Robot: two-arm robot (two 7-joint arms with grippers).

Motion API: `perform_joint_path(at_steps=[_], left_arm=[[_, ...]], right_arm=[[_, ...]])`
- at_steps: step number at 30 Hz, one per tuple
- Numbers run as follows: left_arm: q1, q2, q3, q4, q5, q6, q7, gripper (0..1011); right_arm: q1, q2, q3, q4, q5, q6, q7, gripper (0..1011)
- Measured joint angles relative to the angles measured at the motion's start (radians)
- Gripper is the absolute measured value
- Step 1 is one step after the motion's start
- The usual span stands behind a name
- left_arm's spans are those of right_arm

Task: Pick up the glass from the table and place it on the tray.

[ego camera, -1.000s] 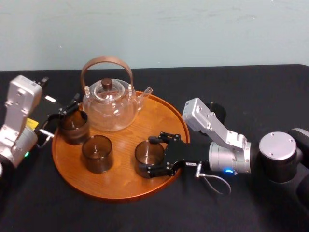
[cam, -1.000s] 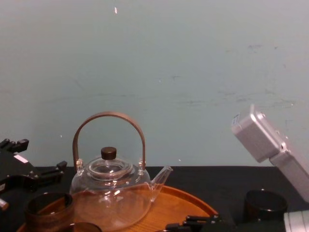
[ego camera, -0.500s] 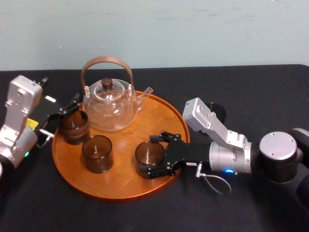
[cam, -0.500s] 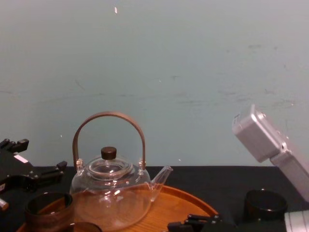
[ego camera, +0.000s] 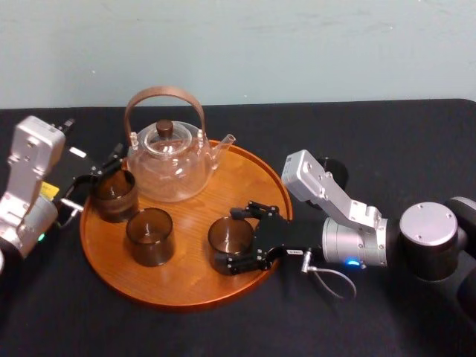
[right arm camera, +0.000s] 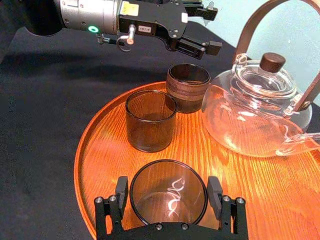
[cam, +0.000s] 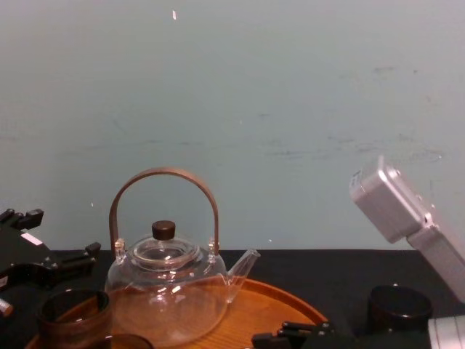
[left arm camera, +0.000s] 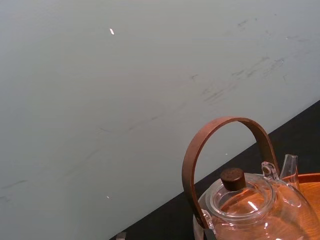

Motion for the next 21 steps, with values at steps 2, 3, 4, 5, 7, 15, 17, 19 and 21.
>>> perform_joint_path(at_steps=[2,3,4,5,7,15,17,19,21], left_arm=[[0.000,0.000,0.000,0.000,0.000,0.000,0.000,1001],[0.000,0.000,0.000,0.000,0.000,0.000,0.000,1001],[0.000,0.000,0.000,0.000,0.000,0.000,0.000,1001],[0.000,0.000,0.000,0.000,0.000,0.000,0.000,1001],[0.000,0.000,0.000,0.000,0.000,0.000,0.000,1001],[0.000,0.000,0.000,0.000,0.000,0.000,0.000,1001],[0.000,0.000,0.000,0.000,0.000,0.000,0.000,1001],[0.000,0.000,0.000,0.000,0.000,0.000,0.000,1001],[0.000,0.000,0.000,0.000,0.000,0.000,0.000,1001]], right_arm=[[-0.002,0.005,0.004,-0.004,0.005,-0.004,0.005,1002],[-0.002,0.005,0.004,-0.004,0.005,-0.004,0.005,1002],[-0.006,0.011,0.009,-0.009,0.010,-0.008,0.009,1002],[-0.008,0.015,0.011,-0.013,0.012,-0.009,0.011,1002],[-0.015,0.028,0.017,-0.025,0.020,-0.012,0.016,1002],[-0.060,0.092,0.050,-0.092,0.052,-0.018,0.023,1002],[-0.070,0.105,0.057,-0.107,0.061,-0.020,0.023,1002],[-0.088,0.128,0.071,-0.129,0.075,-0.024,0.023,1002],[-0.101,0.142,0.082,-0.145,0.085,-0.026,0.023,1002]])
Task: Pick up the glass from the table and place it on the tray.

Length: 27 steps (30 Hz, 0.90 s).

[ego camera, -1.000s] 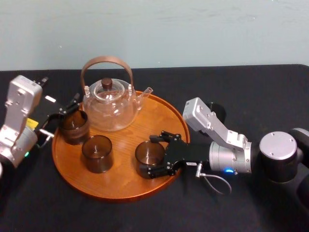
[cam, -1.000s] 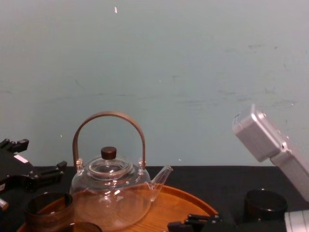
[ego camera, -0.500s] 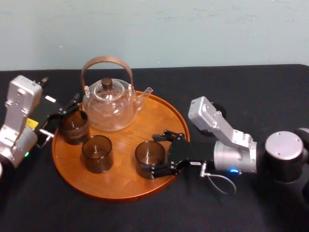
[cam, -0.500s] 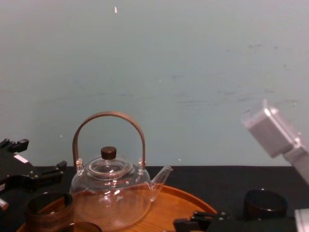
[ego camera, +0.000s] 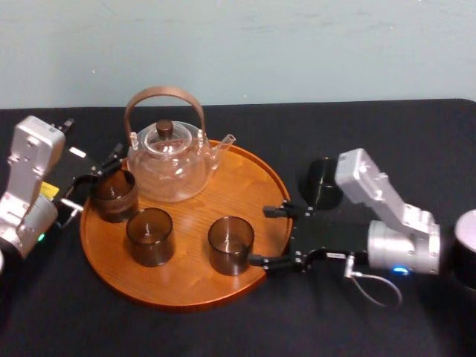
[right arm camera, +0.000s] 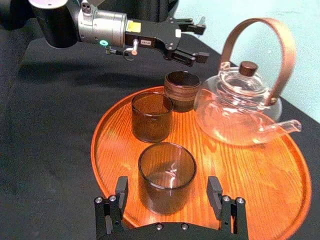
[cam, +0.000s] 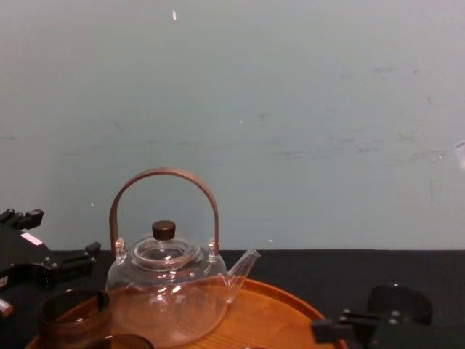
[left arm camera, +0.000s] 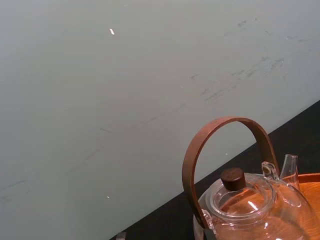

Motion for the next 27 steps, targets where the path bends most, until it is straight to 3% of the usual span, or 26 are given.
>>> perform_joint_path(at_steps=[10,18,27], left_arm=[[0.000,0.000,0.000,0.000,0.000,0.000,0.000,1001],[0.000,0.000,0.000,0.000,0.000,0.000,0.000,1001],[0.000,0.000,0.000,0.000,0.000,0.000,0.000,1001]], right_arm=[[-0.084,0.082,0.073,-0.061,0.049,-0.013,-0.038,1002],[-0.127,0.102,0.137,-0.062,0.061,-0.004,-0.109,1002],[-0.149,0.093,0.199,-0.028,0.058,0.038,-0.191,1003]])
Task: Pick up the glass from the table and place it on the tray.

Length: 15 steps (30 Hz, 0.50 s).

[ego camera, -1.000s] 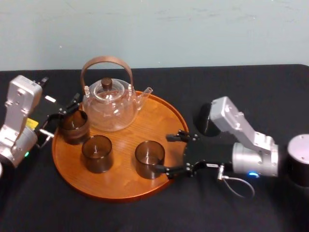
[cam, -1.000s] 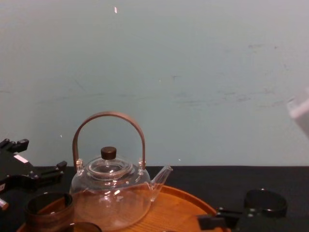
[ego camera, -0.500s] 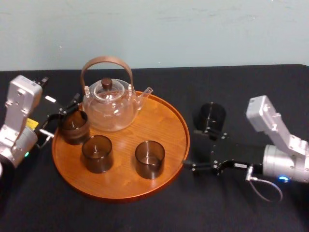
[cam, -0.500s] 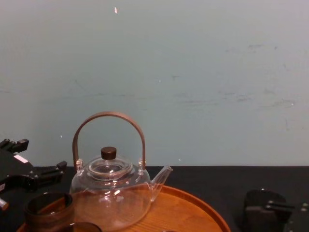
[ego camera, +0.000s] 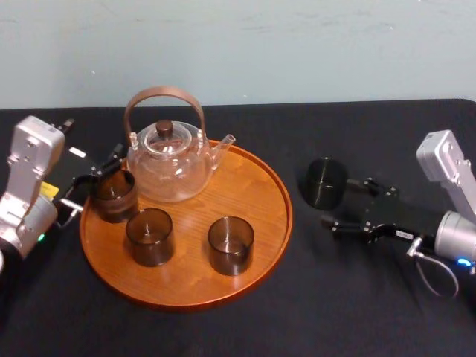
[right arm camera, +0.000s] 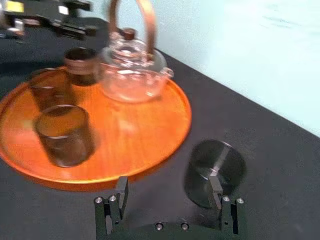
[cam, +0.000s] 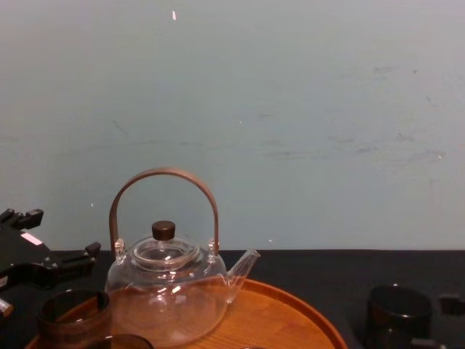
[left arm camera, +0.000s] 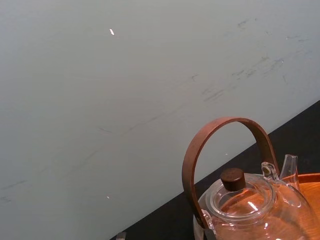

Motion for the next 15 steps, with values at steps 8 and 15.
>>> perform_joint_path(at_steps=[8,15], left_arm=[[0.000,0.000,0.000,0.000,0.000,0.000,0.000,1001],[0.000,0.000,0.000,0.000,0.000,0.000,0.000,1001]], right_arm=[[0.004,-0.025,0.034,0.038,-0.013,0.024,-0.043,1002],[0.015,-0.053,0.054,0.062,-0.031,0.061,-0.083,1002]])
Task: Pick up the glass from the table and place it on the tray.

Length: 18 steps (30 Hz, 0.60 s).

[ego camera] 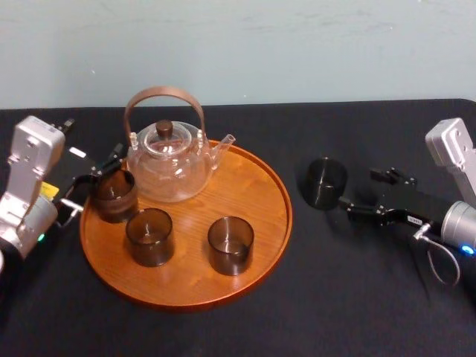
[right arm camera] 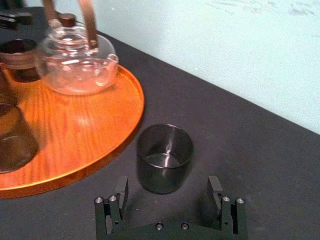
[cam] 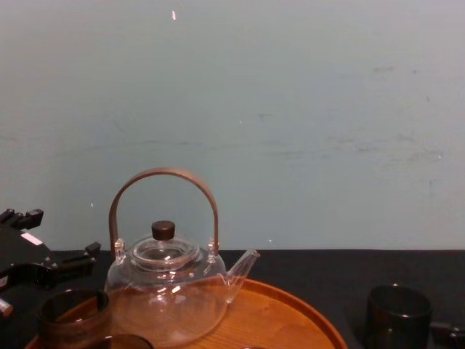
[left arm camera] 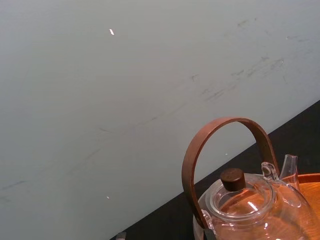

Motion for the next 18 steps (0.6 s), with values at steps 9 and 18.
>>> perform_joint_path(at_steps=[9,18], left_arm=[[0.000,0.000,0.000,0.000,0.000,0.000,0.000,1001],[0.000,0.000,0.000,0.000,0.000,0.000,0.000,1001]], right_arm=[[0.024,-0.038,0.007,0.031,-0.025,0.048,-0.023,1003],[0.068,-0.078,-0.012,0.081,-0.052,0.061,0.006,1002]])
